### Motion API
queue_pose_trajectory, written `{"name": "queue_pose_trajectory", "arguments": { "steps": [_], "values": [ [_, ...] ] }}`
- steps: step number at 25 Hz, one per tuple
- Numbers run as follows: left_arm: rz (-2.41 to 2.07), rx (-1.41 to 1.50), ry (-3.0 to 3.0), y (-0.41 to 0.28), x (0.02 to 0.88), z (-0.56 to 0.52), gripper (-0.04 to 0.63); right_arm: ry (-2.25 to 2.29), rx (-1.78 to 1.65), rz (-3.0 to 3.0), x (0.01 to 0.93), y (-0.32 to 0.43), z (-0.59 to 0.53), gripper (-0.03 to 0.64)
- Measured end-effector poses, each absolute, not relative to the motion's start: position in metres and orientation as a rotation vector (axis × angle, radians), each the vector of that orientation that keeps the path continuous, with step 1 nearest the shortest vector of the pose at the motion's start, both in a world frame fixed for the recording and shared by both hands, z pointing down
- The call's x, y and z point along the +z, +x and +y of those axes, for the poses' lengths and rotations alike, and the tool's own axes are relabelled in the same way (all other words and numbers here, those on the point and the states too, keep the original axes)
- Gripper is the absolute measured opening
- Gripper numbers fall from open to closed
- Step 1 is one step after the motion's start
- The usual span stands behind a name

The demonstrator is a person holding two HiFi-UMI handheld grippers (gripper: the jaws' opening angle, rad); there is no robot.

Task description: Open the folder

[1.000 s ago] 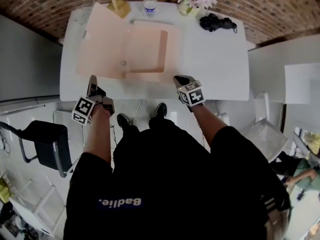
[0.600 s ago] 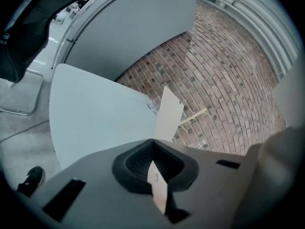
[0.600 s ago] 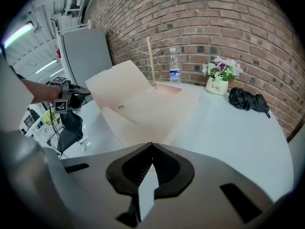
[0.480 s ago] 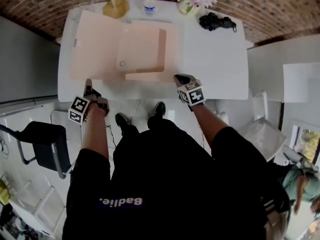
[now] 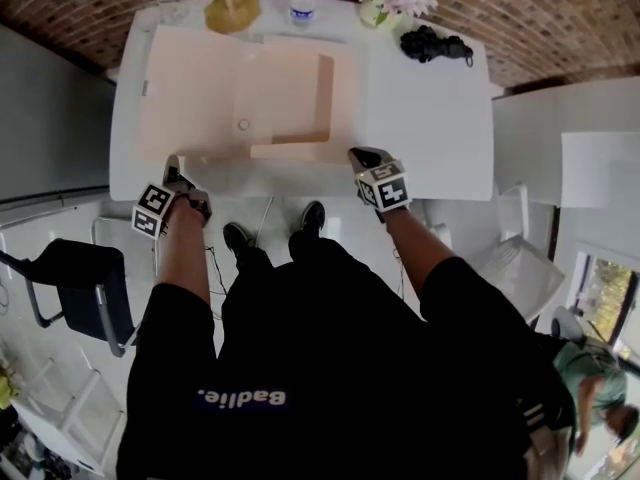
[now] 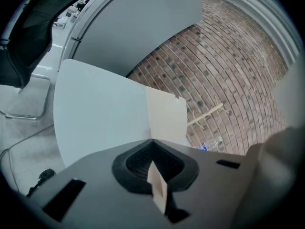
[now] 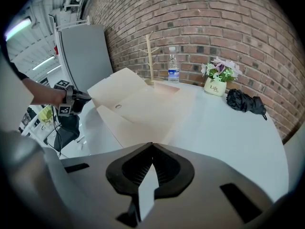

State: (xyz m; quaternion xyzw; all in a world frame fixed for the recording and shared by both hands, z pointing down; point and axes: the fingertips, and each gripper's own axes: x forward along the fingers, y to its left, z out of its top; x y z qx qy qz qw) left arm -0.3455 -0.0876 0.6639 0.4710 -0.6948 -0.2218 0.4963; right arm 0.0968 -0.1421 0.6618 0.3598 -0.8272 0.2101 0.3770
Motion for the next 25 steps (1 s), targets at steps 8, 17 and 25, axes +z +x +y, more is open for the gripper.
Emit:
{"name": "queue_pose_trajectory", "arguments": {
  "steps": [8, 17, 25],
  "values": [
    [-1.674, -0.474, 1.115, -0.346, 0.686, -0.083, 0.000, 0.942, 0.544, -2.085, 0.663, 0.101, -0.146, 0.028],
    [-1.612, -0.433, 1.158, -0.326, 0.695, -0.089, 0.000, 0.927, 0.533, -2.073, 0.663, 0.099, -0.148, 0.028],
    [-1.550, -0.414, 1.367, -0.297, 0.650, -0.103, 0.000, 0.936, 0.540, -2.066, 0.662, 0.099, -0.149, 0.028]
  ]
}}
